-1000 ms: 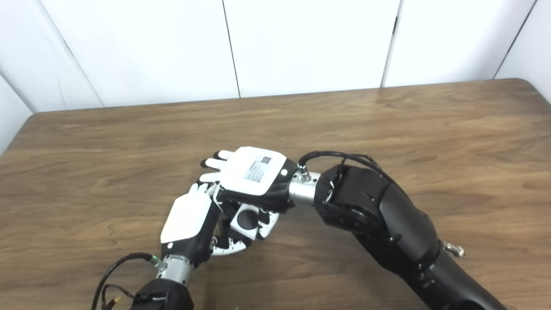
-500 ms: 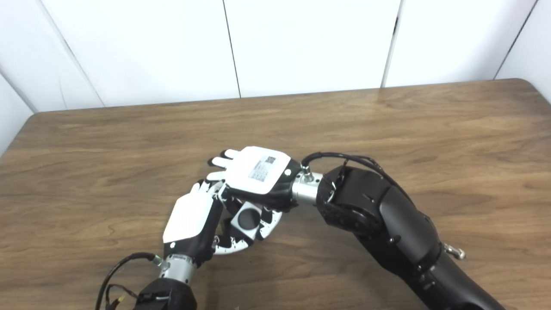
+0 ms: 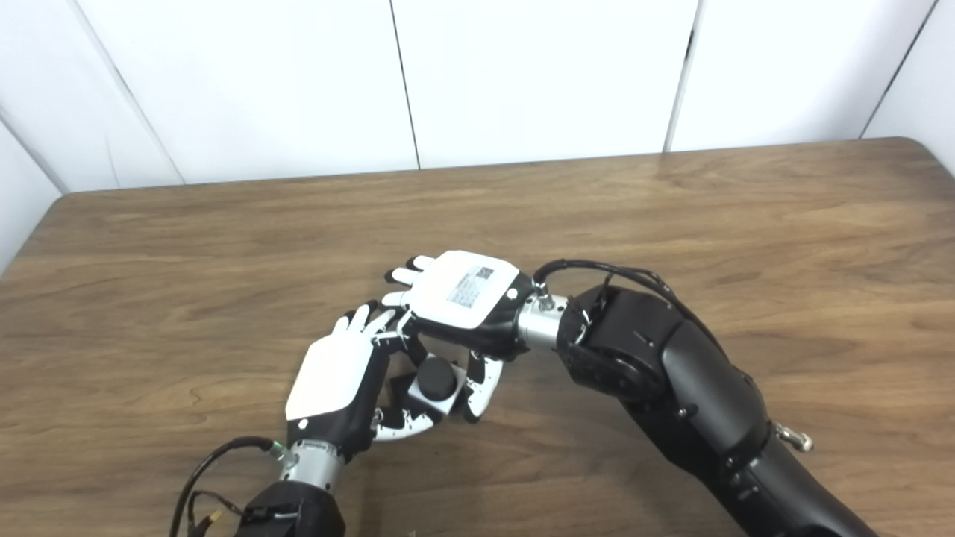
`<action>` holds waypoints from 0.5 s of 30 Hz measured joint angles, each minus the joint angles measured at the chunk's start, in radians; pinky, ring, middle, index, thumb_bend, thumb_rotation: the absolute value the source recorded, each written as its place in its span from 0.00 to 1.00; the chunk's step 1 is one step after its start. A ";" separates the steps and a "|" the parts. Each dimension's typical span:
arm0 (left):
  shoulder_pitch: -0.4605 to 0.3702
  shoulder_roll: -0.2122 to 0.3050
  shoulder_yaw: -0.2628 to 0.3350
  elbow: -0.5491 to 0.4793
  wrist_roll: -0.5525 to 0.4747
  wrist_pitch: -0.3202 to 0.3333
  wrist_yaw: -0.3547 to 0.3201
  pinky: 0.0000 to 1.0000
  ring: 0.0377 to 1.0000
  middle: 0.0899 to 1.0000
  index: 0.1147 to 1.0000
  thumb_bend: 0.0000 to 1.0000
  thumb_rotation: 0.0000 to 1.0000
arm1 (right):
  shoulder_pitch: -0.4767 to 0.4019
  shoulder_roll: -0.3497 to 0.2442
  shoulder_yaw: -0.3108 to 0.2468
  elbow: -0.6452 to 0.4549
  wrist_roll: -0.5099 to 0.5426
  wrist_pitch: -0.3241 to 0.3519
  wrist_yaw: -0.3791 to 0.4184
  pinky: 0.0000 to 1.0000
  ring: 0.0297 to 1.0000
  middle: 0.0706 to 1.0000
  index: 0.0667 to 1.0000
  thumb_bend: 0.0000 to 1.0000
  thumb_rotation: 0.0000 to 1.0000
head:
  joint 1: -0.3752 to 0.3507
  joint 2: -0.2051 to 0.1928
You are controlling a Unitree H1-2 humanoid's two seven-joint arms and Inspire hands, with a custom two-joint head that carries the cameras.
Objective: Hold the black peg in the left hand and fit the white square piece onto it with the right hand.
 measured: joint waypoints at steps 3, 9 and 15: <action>0.000 0.000 0.000 0.000 0.000 0.000 -0.005 1.00 1.00 0.93 0.74 0.77 0.29 | 0.000 0.000 -0.005 0.000 -0.001 0.007 0.002 1.00 1.00 0.92 0.62 1.00 0.30 | 0.002 0.000; 0.000 0.000 0.000 0.000 0.014 0.001 -0.033 1.00 1.00 0.95 0.82 0.82 0.32 | -0.001 0.000 -0.023 0.001 0.000 0.011 0.002 1.00 1.00 0.93 0.62 0.99 0.28 | 0.003 0.002; 0.001 0.000 0.003 0.000 0.018 0.001 -0.046 1.00 1.00 0.96 0.85 0.83 0.31 | -0.002 -0.002 -0.034 0.001 0.001 0.014 0.002 1.00 1.00 0.93 0.62 0.98 0.29 | 0.009 0.000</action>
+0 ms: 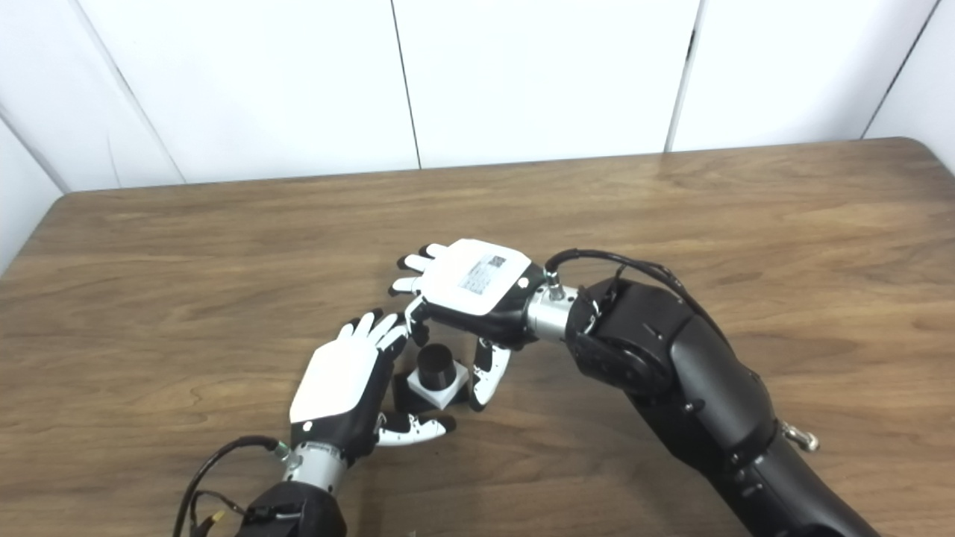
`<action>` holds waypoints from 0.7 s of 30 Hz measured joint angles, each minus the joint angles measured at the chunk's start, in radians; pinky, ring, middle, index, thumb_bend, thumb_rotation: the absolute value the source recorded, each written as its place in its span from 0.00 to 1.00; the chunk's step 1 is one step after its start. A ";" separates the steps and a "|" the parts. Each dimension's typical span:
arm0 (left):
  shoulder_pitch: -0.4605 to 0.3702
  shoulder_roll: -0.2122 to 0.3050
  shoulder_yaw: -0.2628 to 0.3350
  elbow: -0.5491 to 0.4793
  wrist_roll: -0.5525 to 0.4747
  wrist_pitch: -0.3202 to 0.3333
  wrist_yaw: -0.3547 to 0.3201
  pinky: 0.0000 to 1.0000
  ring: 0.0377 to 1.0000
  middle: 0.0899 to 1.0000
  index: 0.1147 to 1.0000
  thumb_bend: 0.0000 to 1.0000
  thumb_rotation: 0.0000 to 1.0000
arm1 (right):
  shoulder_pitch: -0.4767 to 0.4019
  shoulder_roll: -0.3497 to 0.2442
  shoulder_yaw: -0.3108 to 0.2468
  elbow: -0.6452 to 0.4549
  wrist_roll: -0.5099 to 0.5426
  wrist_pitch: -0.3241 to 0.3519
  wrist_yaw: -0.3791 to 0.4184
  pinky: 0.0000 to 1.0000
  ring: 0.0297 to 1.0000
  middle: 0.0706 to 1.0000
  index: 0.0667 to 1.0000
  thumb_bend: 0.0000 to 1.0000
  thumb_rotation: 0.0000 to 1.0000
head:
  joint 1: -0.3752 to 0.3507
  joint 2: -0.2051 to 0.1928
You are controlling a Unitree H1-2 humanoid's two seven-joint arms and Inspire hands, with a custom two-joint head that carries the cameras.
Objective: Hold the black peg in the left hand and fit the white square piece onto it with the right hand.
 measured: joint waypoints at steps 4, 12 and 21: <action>0.001 0.000 0.007 0.000 -0.001 0.000 0.000 1.00 1.00 0.97 0.86 0.83 0.28 | 0.000 0.000 -0.014 0.000 0.002 0.012 0.002 1.00 1.00 0.93 0.62 0.99 0.29 | 0.003 0.000; 0.003 0.000 0.027 -0.008 -0.018 0.000 -0.004 1.00 1.00 0.99 0.89 0.80 0.34 | 0.001 -0.006 -0.067 0.001 0.016 0.033 0.000 1.00 1.00 0.92 0.62 1.00 0.34 | 0.005 -0.002; 0.010 -0.001 0.076 -0.047 -0.033 0.005 0.013 1.00 1.00 1.00 0.91 0.85 0.38 | 0.003 -0.030 -0.125 0.002 0.043 0.074 -0.019 1.00 1.00 0.92 0.65 1.00 0.37 | 0.003 -0.002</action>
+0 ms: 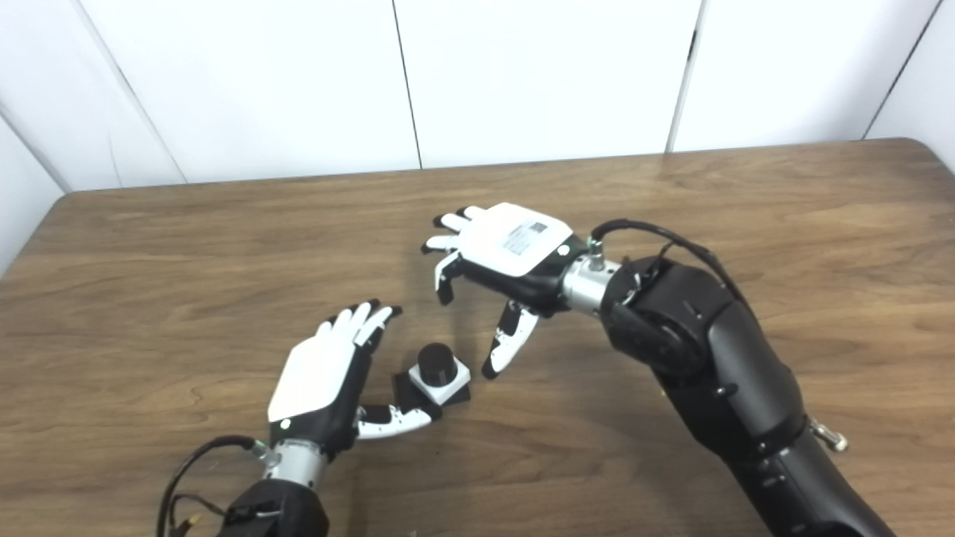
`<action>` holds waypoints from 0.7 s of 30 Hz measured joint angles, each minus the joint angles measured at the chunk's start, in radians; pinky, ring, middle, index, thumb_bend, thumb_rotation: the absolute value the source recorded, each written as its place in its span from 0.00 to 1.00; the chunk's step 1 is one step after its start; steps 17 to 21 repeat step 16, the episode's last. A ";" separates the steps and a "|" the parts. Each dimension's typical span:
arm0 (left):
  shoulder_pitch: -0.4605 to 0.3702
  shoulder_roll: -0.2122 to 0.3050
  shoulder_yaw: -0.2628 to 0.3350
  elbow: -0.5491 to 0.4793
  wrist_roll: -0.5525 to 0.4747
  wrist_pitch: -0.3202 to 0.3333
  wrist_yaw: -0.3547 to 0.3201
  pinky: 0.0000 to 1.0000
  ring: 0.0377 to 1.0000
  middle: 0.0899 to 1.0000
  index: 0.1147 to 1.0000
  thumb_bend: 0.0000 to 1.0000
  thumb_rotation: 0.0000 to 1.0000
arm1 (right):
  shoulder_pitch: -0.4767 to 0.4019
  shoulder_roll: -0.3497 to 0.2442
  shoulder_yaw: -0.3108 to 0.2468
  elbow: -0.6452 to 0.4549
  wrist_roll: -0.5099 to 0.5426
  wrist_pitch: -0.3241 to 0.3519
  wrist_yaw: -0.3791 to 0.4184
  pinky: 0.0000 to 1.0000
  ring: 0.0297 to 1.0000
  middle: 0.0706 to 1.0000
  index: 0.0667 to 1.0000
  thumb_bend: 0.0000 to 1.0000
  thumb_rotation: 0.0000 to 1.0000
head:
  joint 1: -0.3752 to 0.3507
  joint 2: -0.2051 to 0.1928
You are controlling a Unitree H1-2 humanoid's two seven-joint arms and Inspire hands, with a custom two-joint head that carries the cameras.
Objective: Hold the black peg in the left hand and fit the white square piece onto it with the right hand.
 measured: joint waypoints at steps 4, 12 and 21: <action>0.005 -0.001 0.026 -0.005 -0.022 0.007 0.000 1.00 1.00 0.99 0.91 0.84 0.38 | 0.002 -0.006 -0.024 0.000 0.015 0.005 -0.008 1.00 1.00 0.92 0.65 1.00 0.38 | 0.000 -0.002; 0.012 -0.002 0.122 -0.034 -0.153 0.030 0.037 1.00 1.00 1.00 0.94 0.80 0.57 | 0.023 -0.040 -0.113 0.034 0.094 0.068 -0.031 0.99 1.00 0.94 0.74 0.98 0.44 | -0.005 0.000; 0.014 -0.019 0.168 -0.049 -0.230 0.034 0.071 0.97 1.00 1.00 0.96 0.78 0.69 | 0.035 -0.049 -0.154 0.058 0.141 0.122 -0.044 0.96 1.00 0.96 0.83 0.94 0.49 | -0.005 0.000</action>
